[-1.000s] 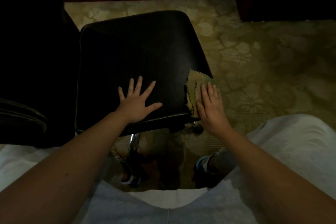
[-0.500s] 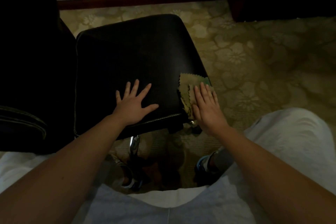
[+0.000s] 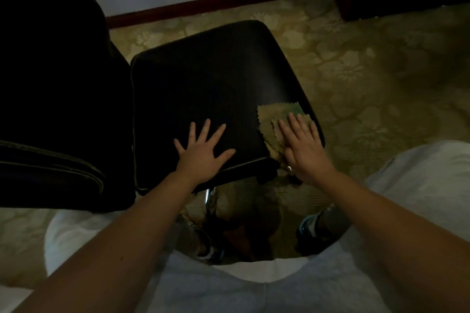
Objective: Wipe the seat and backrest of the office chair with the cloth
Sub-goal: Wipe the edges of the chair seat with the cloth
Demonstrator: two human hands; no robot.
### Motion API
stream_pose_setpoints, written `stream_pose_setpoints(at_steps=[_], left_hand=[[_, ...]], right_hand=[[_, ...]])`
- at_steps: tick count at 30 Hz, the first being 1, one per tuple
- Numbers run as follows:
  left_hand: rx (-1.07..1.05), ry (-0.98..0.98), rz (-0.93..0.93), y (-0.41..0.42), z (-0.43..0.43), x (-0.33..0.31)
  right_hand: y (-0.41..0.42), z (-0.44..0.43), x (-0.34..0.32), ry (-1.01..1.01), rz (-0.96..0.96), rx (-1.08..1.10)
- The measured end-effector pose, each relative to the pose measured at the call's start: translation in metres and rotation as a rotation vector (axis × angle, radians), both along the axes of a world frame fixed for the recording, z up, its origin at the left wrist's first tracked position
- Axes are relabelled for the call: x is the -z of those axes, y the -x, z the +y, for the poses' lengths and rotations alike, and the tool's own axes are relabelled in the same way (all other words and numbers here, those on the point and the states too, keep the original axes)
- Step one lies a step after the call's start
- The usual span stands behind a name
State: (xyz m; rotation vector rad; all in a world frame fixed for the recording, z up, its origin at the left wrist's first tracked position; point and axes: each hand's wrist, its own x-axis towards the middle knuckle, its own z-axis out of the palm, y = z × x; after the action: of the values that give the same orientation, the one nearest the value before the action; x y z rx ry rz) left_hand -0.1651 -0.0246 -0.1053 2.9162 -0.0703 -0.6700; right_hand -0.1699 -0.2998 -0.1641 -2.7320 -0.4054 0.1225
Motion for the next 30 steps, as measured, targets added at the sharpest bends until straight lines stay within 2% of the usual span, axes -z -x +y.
stream_pose_setpoints(at_steps=[7,11,16,18,20,23,30], left_hand=[[-0.008,-0.003,0.07,0.003,0.0,0.004],[-0.003,-0.013,0.067,0.004,0.0,0.009],[-0.013,-0.01,0.069,0.003,0.001,0.009],[-0.018,-0.019,0.065,0.003,0.0,0.009],[-0.021,-0.024,0.052,0.004,-0.001,0.011],[-0.018,-0.027,0.041,0.005,-0.001,0.012],[-0.016,-0.011,0.033,0.007,0.001,0.01]], right_hand=[[0.013,0.026,-0.003,-0.064,-0.001,0.195],[0.024,0.048,0.002,0.05,-0.066,0.121],[0.011,0.022,0.005,0.177,-0.121,-0.124],[0.002,0.002,0.006,0.182,-0.098,-0.081],[-0.001,-0.008,0.007,0.116,-0.051,0.051],[0.005,0.002,0.004,0.048,0.019,0.146],[0.023,0.052,0.004,0.15,-0.072,0.062]])
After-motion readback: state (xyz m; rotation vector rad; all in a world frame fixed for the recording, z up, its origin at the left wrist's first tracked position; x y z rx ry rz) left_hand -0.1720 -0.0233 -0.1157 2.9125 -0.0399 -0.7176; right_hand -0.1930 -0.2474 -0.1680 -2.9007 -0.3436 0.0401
